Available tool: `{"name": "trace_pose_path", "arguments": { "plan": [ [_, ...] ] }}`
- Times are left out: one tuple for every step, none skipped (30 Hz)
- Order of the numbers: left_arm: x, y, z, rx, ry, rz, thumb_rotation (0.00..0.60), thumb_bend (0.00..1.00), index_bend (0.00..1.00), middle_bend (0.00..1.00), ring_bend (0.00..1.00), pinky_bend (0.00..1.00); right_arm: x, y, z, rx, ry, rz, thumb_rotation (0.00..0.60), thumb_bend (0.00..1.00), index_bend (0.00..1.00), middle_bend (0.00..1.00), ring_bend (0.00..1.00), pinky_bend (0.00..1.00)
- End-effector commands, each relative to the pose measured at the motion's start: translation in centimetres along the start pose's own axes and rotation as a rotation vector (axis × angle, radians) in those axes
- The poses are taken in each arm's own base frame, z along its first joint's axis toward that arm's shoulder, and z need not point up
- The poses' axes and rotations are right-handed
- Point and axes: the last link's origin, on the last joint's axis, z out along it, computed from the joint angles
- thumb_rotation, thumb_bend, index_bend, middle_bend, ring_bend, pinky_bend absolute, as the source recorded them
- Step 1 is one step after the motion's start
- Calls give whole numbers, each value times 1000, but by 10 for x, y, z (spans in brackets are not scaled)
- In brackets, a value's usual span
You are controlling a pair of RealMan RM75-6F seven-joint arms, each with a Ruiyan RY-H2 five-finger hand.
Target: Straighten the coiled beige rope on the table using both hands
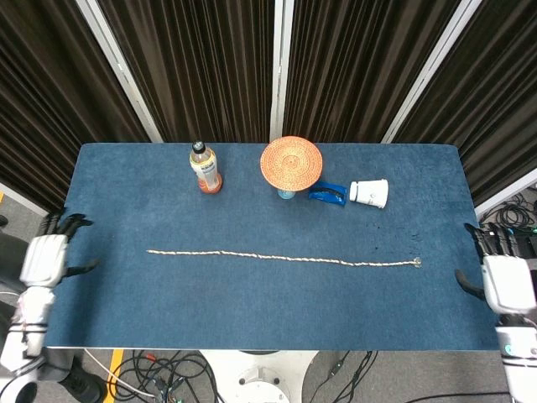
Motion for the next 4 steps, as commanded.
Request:
{"name": "trace_pose_path", "arguments": {
  "plan": [
    [15, -13, -39, 86, 25, 20, 600, 94, 287, 186, 34, 0, 11, 3, -25, -6, 15, 25, 600, 234, 135, 177, 0, 0],
    [17, -14, -48, 101, 28, 26, 600, 94, 287, 187, 34, 0, 12, 3, -29, -9, 19, 21, 600, 236, 138, 177, 0, 0],
    [18, -14, -54, 110, 30, 28, 600, 93, 288, 186, 34, 0, 12, 3, -31, -10, 22, 21, 600, 238, 139, 177, 0, 0],
    [19, -13, -59, 117, 33, 30, 600, 93, 289, 186, 34, 0, 12, 3, -32, -11, 21, 22, 600, 239, 139, 177, 0, 0]
  ]
}}
